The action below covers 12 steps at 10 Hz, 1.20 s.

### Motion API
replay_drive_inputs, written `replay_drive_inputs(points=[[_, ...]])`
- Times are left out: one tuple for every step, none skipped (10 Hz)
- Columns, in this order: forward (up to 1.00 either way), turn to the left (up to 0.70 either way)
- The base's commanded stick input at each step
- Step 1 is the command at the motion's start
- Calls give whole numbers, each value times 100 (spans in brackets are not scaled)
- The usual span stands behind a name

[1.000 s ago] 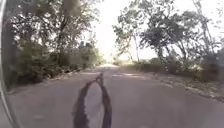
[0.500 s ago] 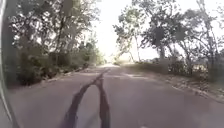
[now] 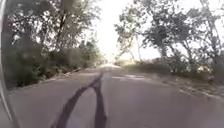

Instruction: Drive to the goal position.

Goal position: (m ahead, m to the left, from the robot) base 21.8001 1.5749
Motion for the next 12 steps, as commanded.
replay_drive_inputs(points=[[70, 0], [70, 0], [70, 0], [70, 0], [70, 0], [70, 0], [70, 0], [70, 0], [70, 0], [70, 0], [70, 0], [70, 0]])
